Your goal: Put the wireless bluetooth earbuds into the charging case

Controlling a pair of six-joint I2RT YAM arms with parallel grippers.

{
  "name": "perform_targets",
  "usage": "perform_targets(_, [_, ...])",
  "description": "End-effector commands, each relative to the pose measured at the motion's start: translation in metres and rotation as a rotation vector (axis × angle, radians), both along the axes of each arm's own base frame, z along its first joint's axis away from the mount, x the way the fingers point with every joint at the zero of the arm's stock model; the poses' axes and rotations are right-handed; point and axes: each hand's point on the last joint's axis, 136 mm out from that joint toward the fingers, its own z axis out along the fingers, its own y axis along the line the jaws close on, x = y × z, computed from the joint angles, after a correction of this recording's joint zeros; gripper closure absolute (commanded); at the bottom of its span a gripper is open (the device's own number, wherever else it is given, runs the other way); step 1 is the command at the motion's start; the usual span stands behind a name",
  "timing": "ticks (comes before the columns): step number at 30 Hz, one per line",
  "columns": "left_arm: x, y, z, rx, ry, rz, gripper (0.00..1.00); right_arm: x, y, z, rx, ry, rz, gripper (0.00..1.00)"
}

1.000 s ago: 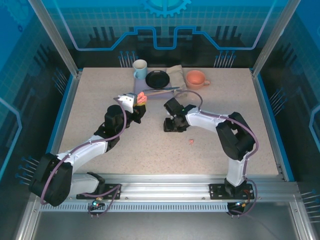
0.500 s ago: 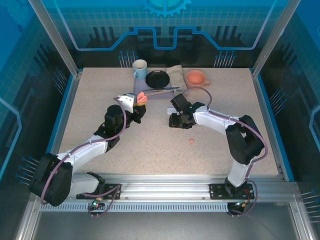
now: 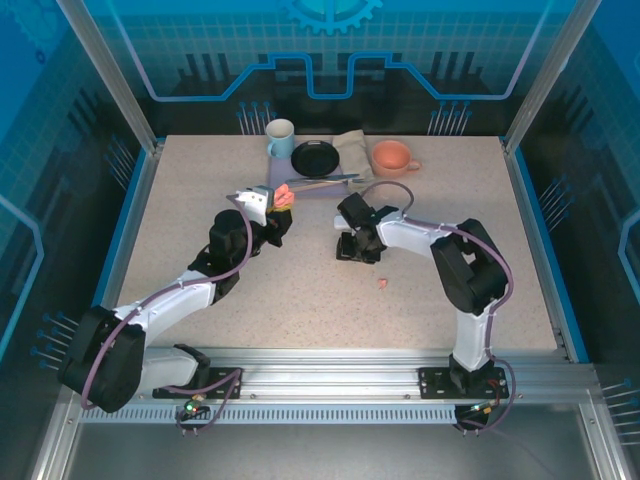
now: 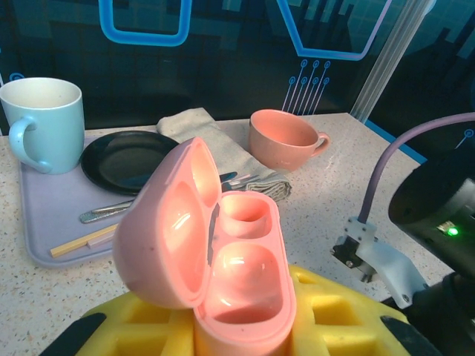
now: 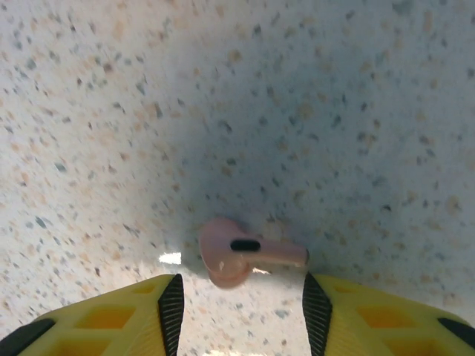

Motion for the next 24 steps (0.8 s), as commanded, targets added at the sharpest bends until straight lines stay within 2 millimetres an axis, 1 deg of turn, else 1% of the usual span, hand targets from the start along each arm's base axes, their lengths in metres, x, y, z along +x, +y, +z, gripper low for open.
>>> perform_targets(1, [0.003, -0.001, 0.011, -0.024, -0.025, -0.010, 1.00, 0.011, -0.002, -0.012, 0.011, 0.027, -0.033, 0.51])
perform_targets(3, [0.003, -0.001, 0.011, -0.024, -0.025, -0.010, 1.00, 0.019, 0.001, -0.010, 0.019, 0.019, -0.035, 0.51])
perform_targets(8, [0.003, -0.001, 0.011, -0.023, -0.025, -0.009, 1.00, 0.037, 0.017, -0.003, 0.043, -0.001, -0.005, 0.52])
perform_targets(14, [0.003, -0.001, 0.011, -0.026, -0.023, -0.010, 1.00, 0.050, 0.035, 0.004, 0.056, -0.022, 0.041, 0.52])
perform_targets(17, [0.004, -0.001, 0.011, -0.027, -0.024, -0.009, 1.00, 0.053, 0.049, 0.006, 0.077, -0.033, 0.082, 0.53])
perform_targets(22, [0.005, -0.003, 0.014, -0.027, -0.028, -0.015, 1.00, 0.049, 0.077, 0.007, 0.113, -0.034, 0.194, 0.54])
perform_targets(24, [0.006, -0.003, 0.015, -0.026, -0.030, -0.016, 1.00, 0.047, 0.080, 0.011, 0.093, -0.048, 0.221, 0.54])
